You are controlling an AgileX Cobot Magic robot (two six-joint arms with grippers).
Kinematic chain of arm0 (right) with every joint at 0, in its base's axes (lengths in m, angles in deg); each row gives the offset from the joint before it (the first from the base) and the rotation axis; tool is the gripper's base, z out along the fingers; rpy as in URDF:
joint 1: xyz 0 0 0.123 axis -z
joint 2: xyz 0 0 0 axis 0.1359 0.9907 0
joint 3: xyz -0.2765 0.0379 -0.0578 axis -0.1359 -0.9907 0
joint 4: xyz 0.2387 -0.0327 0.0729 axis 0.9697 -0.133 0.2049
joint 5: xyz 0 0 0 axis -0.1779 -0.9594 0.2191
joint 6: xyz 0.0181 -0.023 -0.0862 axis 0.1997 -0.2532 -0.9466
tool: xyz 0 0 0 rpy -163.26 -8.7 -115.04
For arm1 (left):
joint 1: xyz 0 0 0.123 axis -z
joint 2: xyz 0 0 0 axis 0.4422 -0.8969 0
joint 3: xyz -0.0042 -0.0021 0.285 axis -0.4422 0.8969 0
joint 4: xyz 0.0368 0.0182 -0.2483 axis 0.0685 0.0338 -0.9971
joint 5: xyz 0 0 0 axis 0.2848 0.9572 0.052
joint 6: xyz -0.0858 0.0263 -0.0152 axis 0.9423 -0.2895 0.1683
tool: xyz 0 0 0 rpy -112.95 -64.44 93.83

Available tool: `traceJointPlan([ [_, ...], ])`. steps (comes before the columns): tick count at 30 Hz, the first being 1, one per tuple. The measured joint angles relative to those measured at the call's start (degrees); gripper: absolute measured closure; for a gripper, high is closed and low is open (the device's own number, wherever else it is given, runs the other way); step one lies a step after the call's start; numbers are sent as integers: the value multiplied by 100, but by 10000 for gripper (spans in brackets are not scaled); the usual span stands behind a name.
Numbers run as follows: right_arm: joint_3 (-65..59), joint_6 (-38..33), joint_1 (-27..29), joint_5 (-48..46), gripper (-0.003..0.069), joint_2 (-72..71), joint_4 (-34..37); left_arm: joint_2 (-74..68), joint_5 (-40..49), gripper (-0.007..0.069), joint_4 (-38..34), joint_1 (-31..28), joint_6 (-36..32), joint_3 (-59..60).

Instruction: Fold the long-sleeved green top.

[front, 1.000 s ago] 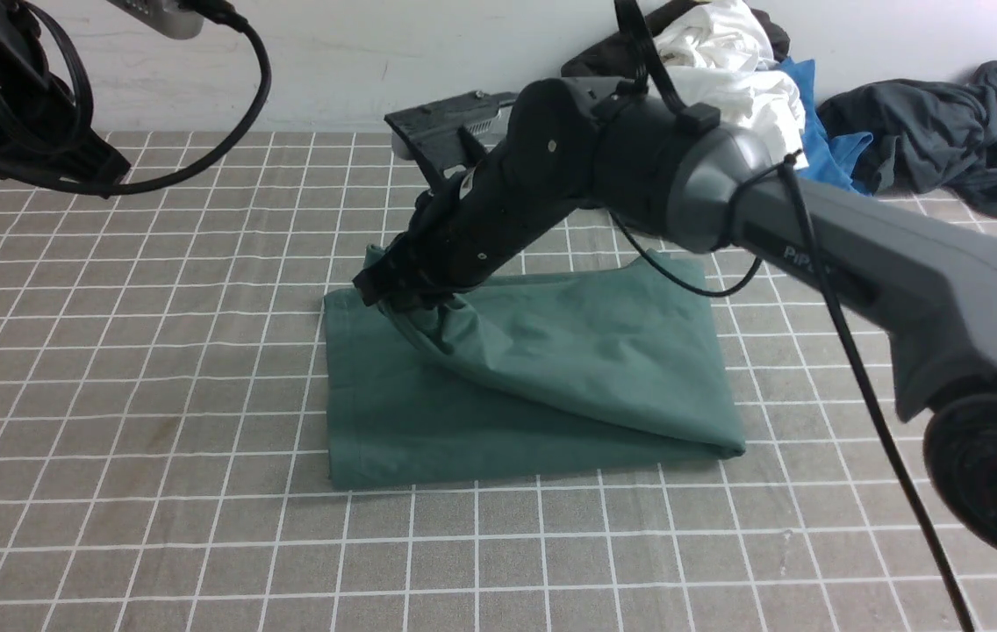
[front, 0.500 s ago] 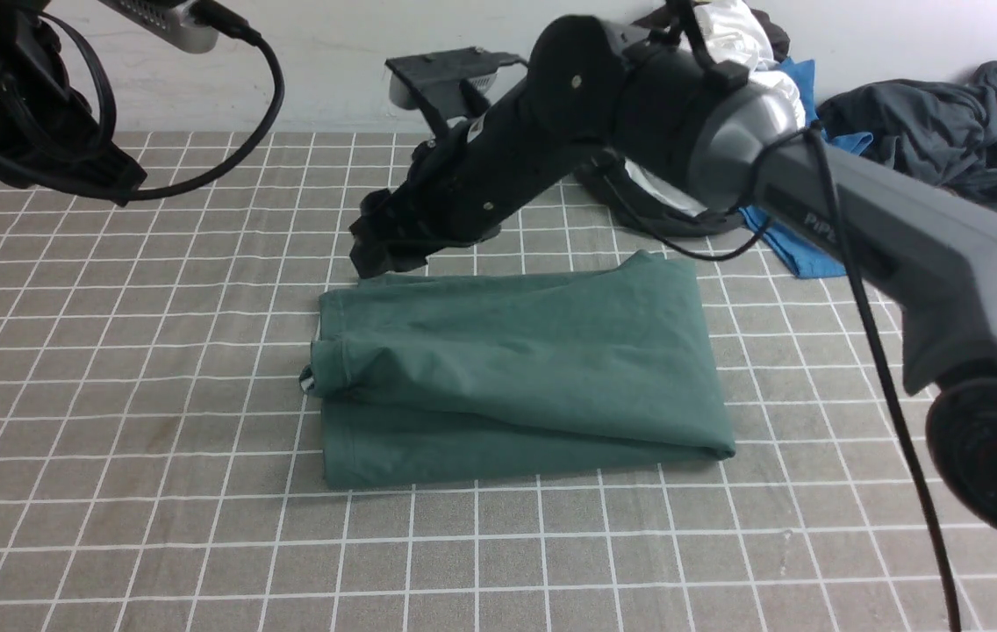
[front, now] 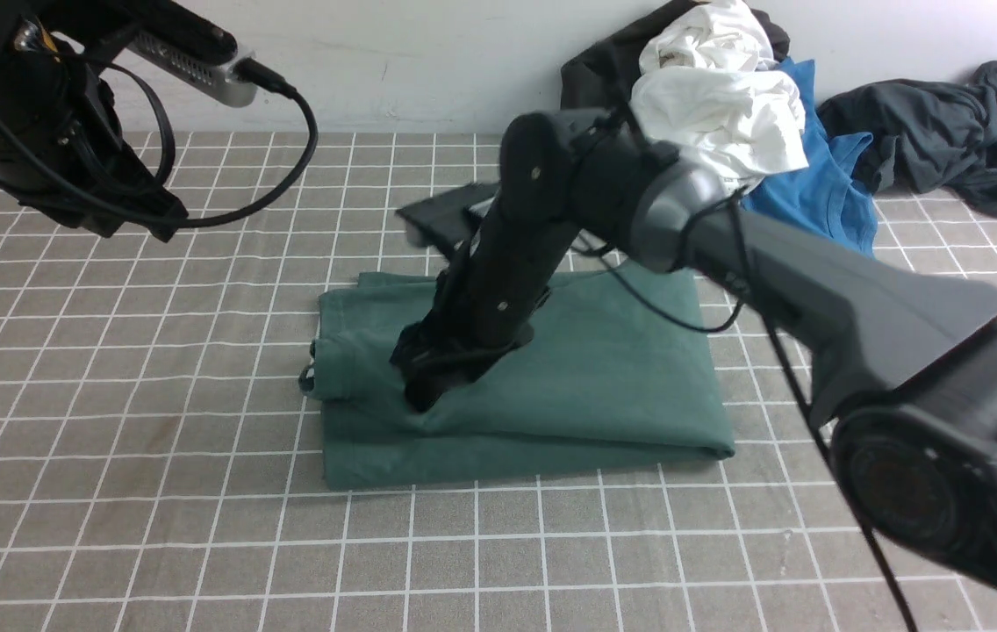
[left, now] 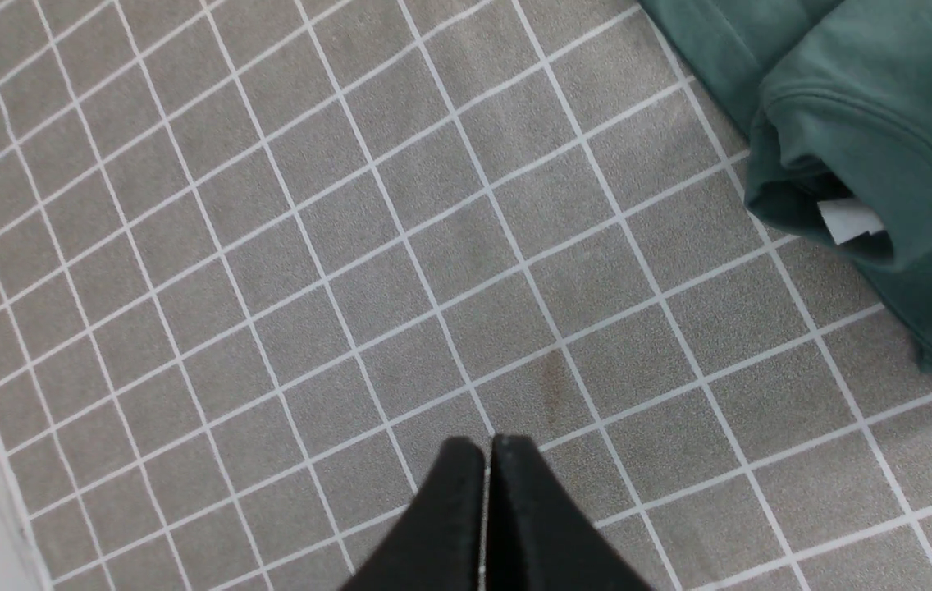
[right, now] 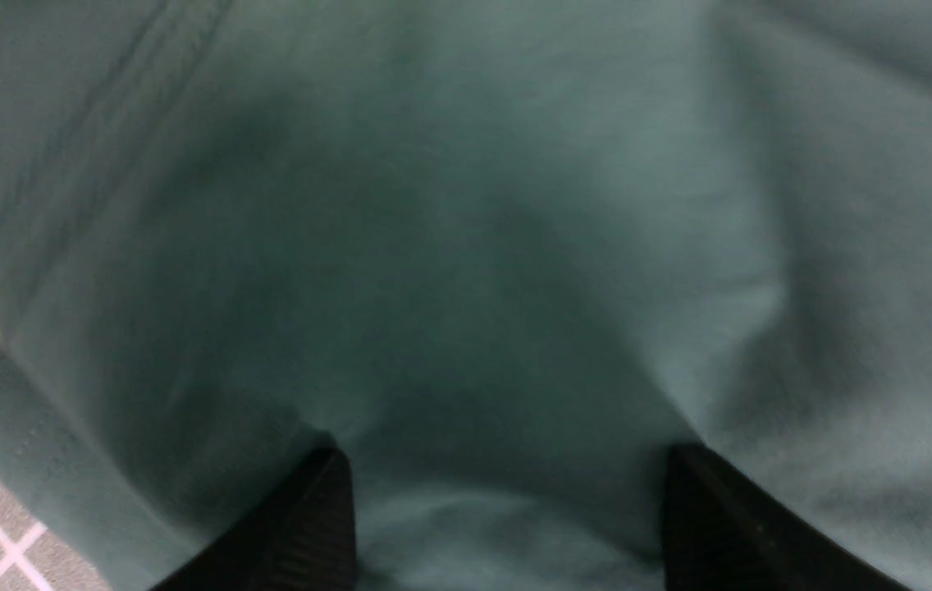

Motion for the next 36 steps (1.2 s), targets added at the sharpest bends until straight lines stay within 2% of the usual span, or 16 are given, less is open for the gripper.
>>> traceJointPlan([
  [9,264,-49,-90,-61,197,14,-167,-23,0,631,0,0,0,0],
  [14,519,87,126,-67,197,-497,-540,121,4,631,0,0,103,0],
  [19,270,221,412,-80,220,-1318,-872,676,10,631,20,0,247,178],
  [24,-1211,196,943,-80,333,-2873,-914,2037,-374,631,26,0,558,1212],
  [30,-3585,-90,1394,-59,512,-4887,-643,3758,-1000,631,47,0,1050,3102],
  [33,-4599,-101,1469,488,590,-5842,-558,4530,-1221,631,47,0,1292,3909],
  [36,-5630,-126,1476,1524,647,-6939,-473,5433,-1482,631,47,0,1442,4675],
])
